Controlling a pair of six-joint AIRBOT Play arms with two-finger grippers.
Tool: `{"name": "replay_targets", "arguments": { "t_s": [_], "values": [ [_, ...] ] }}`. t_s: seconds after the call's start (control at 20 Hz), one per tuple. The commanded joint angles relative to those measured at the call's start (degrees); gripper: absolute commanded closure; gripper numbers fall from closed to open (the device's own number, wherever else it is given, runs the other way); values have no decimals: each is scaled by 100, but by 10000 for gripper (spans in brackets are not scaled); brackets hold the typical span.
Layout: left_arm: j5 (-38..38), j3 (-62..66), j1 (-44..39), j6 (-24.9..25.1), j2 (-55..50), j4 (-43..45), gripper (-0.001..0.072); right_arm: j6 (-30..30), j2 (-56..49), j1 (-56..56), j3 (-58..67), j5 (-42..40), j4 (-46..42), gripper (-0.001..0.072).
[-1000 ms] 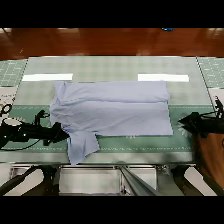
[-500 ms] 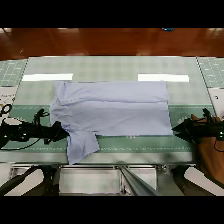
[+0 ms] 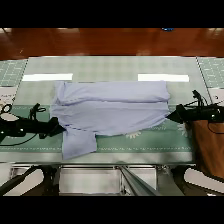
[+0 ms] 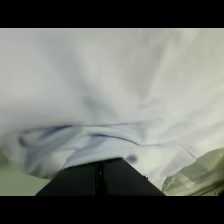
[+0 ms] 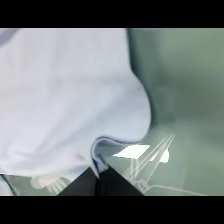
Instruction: Fold the shirts.
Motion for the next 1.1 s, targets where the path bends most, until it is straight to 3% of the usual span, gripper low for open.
{"name": "replay_targets", "arguments": {
  "t_s": [0.0,0.15,0.35,0.5,0.75,1.05],
  "values": [
    [-232,732,140,149,-9,-188,690,125,20,-98,584,260,-267,692],
    [-229,1598,146,149,-258,-496,691,79,13,90,1062,271,-236,692],
    [-232,2671,-92,59,-981,-636,691,138,-144,378,1676,-387,-269,692],
    [-229,3407,-323,44,-1683,-636,691,247,-691,728,2116,-608,-221,692],
    [-232,4577,-472,-452,-2747,-636,691,476,-1523,909,2708,-748,-37,692],
    [-232,5447,-662,-411,-3512,-632,691,474,-2068,909,3132,-763,205,691]
  ]
}}
